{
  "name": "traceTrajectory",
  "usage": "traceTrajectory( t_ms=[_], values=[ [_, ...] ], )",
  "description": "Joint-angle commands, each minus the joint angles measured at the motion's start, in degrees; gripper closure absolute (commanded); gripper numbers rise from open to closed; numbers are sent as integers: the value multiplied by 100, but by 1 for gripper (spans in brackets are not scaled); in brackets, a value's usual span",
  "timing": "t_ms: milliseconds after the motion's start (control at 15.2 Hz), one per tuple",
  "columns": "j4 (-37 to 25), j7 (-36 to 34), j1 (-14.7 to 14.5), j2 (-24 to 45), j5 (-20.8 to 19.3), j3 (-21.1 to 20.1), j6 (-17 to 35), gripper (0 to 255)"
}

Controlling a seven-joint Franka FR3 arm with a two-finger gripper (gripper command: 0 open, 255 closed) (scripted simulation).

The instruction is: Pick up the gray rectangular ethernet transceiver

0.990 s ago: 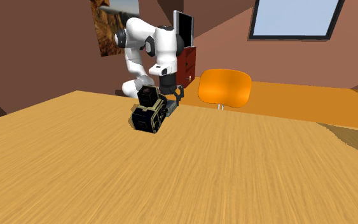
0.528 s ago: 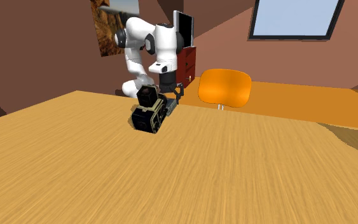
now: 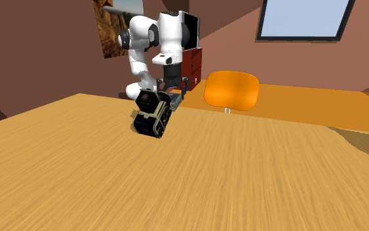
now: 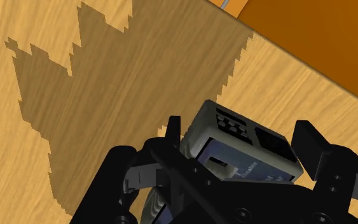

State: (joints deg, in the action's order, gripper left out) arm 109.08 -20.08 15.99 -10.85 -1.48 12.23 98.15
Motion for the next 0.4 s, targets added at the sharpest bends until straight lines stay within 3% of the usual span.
traceTrajectory(
  t_ms=[0, 330],
  values=[
    [-218, 1, -4, 27, 6, -3, -188, 255],
    [-500, 4, -7, 63, 14, -4, -435, 255]
  ],
)
